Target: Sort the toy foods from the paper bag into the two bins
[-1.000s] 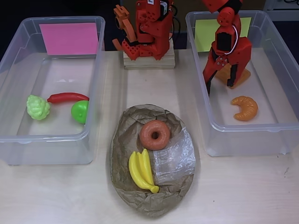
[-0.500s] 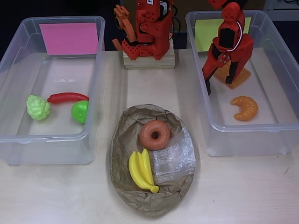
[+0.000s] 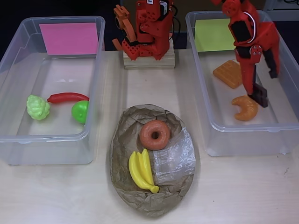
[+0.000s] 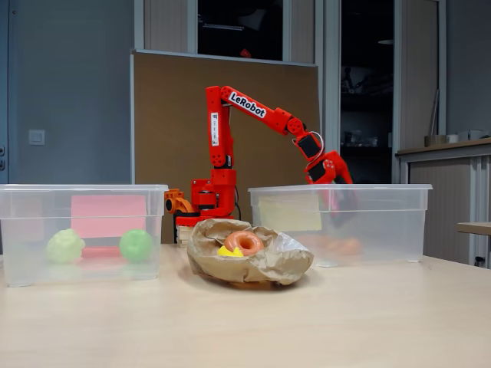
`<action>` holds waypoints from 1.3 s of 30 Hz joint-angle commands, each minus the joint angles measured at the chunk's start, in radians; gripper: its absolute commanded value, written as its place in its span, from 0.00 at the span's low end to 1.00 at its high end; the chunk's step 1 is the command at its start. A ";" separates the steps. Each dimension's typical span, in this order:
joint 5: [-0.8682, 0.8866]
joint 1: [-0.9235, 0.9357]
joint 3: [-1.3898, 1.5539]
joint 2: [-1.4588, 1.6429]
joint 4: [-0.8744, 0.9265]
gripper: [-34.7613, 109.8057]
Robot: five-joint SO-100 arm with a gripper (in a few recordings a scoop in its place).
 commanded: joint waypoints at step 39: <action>0.112 -0.081 -0.160 -0.011 0.250 0.62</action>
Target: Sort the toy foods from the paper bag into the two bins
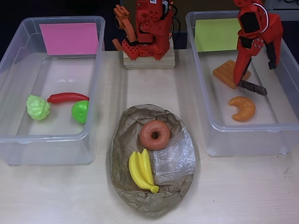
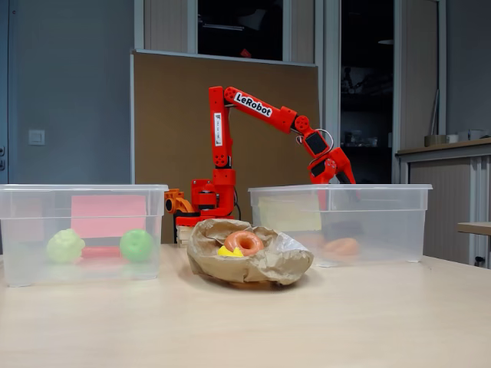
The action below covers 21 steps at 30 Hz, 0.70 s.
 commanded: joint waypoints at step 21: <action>-1.647 0.620 -0.302 0.179 0.265 0.24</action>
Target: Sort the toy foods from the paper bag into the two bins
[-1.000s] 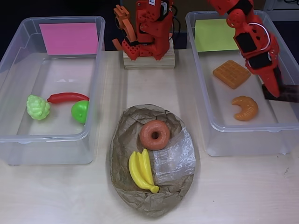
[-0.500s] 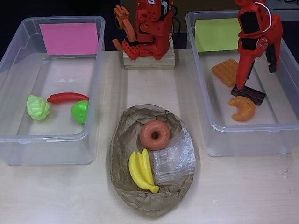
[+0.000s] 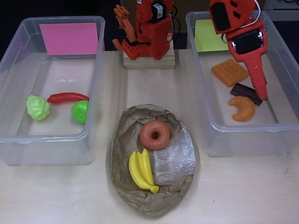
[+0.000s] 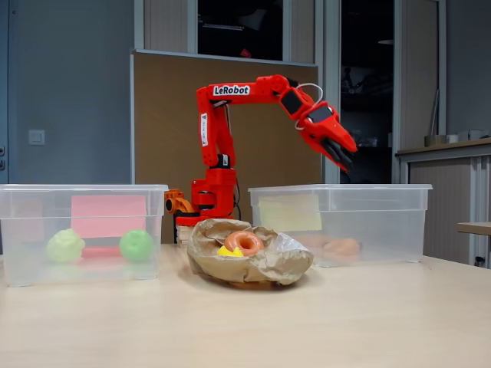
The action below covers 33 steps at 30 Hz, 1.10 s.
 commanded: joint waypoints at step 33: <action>0.235 0.545 -0.210 -0.541 0.028 0.50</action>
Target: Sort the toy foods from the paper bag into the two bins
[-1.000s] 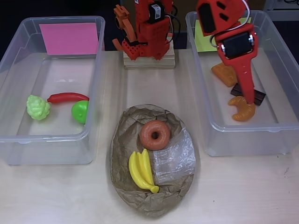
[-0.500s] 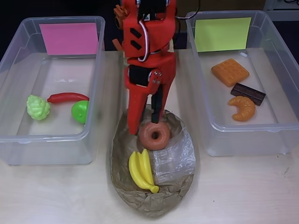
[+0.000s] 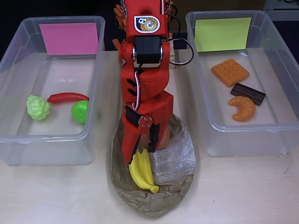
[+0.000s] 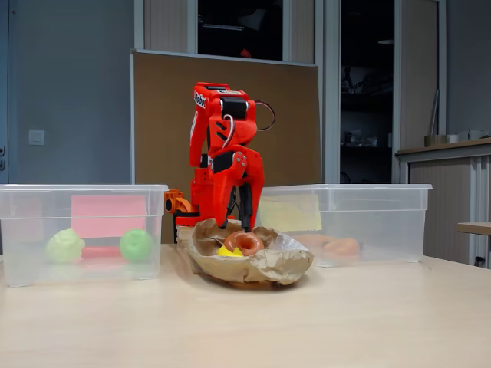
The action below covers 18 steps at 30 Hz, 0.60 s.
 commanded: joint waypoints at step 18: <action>-0.028 0.051 -0.143 -0.236 -0.046 0.49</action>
